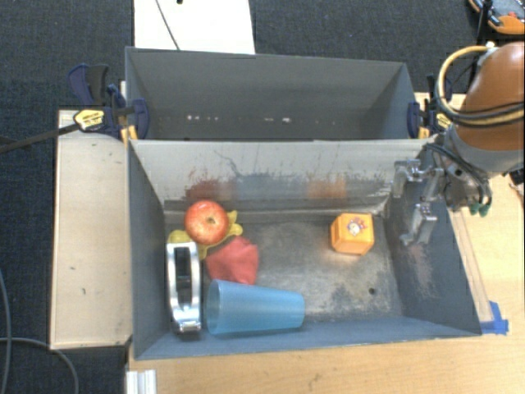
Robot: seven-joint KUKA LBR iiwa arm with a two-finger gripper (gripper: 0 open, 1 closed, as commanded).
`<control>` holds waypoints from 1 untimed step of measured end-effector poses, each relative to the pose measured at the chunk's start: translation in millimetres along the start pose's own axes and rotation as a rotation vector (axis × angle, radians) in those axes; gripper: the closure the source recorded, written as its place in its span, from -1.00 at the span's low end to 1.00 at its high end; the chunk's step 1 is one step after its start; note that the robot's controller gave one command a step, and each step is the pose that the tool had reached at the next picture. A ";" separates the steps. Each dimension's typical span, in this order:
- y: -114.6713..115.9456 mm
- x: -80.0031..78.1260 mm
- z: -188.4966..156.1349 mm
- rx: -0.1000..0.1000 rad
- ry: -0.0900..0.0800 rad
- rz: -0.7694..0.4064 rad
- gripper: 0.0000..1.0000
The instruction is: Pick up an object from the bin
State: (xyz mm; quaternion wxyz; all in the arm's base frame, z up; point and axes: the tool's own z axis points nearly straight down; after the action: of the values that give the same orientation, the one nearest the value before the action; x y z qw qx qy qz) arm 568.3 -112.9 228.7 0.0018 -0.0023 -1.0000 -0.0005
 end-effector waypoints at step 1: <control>0.7 -1.1 -5.0 0.001 -0.008 -0.004 -1.00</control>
Offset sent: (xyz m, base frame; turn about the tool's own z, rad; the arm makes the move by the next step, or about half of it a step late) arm 0.0215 0.0165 -0.1587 -0.2548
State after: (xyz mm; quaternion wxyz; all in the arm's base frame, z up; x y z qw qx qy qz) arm 569.4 -112.2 233.7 -0.0021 -0.0004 -1.0000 0.0002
